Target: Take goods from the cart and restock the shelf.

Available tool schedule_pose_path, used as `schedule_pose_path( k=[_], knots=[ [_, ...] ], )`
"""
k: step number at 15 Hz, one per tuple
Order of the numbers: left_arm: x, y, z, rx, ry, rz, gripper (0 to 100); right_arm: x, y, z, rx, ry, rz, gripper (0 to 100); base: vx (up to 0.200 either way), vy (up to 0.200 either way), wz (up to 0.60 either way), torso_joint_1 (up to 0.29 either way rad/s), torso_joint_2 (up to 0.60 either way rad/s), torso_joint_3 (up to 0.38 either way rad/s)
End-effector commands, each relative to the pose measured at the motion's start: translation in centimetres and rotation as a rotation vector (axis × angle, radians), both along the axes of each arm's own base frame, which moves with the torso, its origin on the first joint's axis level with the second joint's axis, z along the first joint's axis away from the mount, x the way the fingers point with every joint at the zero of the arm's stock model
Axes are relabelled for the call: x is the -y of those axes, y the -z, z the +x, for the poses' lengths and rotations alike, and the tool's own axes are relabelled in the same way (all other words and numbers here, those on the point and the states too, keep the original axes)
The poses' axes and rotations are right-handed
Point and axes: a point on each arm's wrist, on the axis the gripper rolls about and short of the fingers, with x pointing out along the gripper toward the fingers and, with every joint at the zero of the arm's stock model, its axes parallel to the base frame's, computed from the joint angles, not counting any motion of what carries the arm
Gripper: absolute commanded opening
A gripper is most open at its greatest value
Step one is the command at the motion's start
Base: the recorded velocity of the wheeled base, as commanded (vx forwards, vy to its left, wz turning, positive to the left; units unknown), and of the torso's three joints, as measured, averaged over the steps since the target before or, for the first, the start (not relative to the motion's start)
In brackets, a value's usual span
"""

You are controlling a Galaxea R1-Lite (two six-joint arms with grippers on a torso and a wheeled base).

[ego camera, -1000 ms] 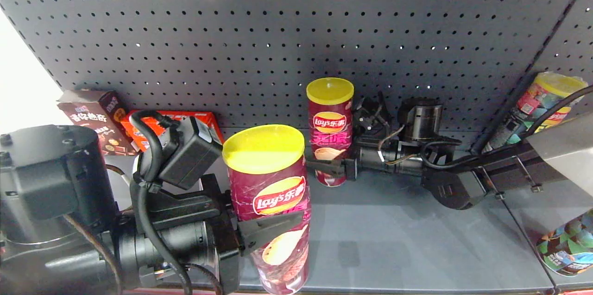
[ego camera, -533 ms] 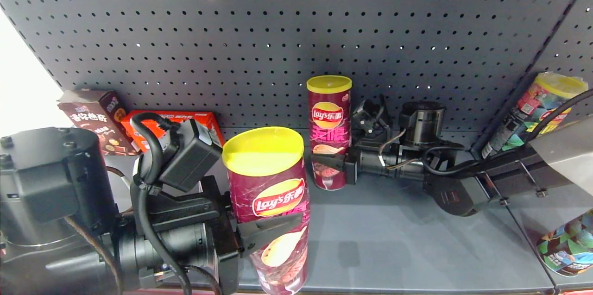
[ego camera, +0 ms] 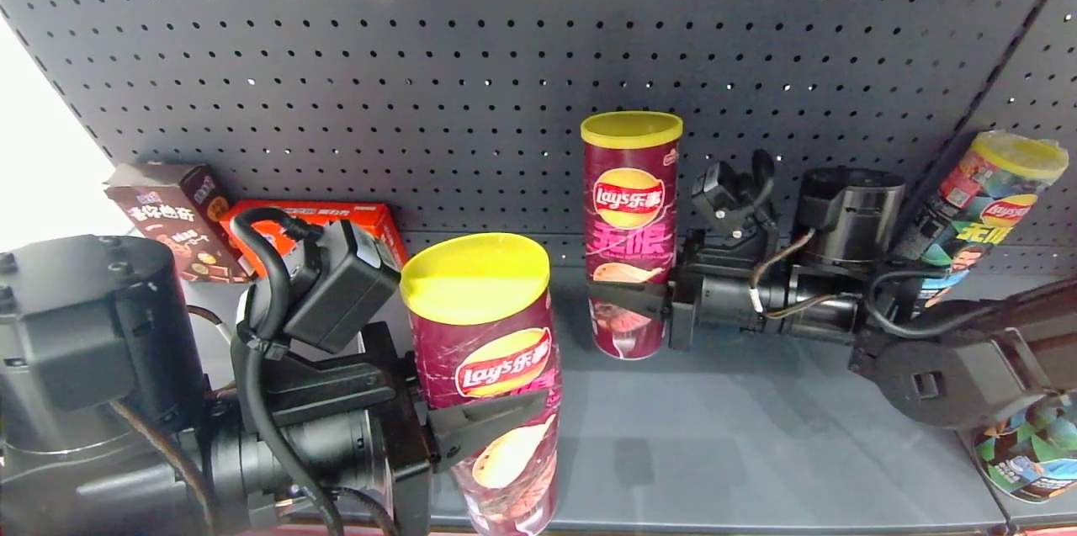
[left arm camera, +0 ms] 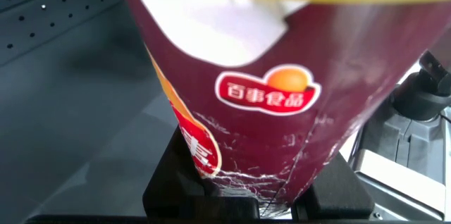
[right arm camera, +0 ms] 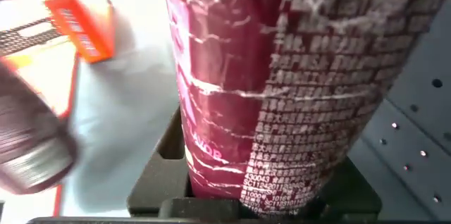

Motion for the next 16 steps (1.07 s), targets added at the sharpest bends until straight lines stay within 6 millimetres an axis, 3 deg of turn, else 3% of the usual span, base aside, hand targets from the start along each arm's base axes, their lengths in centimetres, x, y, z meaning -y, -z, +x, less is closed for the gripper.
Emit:
schedule_pose_path(
  k=[1, 2, 5, 12, 16],
  knots=[
    [0.0, -0.2, 0.0, 0.005, 0.000, -0.004, 0, 1.1, -1.0, -3.7, 0.040, -0.028, 0.025, 0, 0.000, 0.000, 0.00, 0.000, 0.00, 0.000],
    [0.0, -0.2, 0.1, 0.006, -0.002, -0.005, 0, 1.4, 0.4, -6.0, 0.048, -0.052, 0.029, 0, 0.000, 0.000, 0.00, 0.000, 0.00, 0.000],
    [0.0, -0.2, 0.1, 0.005, -0.005, -0.005, 0, 2.1, 3.6, -8.8, 0.025, -0.034, 0.012, 0, 0.000, 0.000, 0.00, 0.000, 0.00, 0.000],
    [0.1, -0.2, 0.1, 0.008, -0.006, -0.003, 0, 0.9, 7.6, -6.8, 0.004, -0.028, -0.006, 0, 0.000, 0.000, 0.00, 0.000, 0.00, 0.000],
    [0.0, -0.2, 0.1, 0.007, -0.009, -0.002, 0, 0.8, 7.8, -6.8, 0.008, -0.031, -0.002, 0, 0.000, 0.000, 0.00, 0.000, 0.00, 0.000]
  ],
)
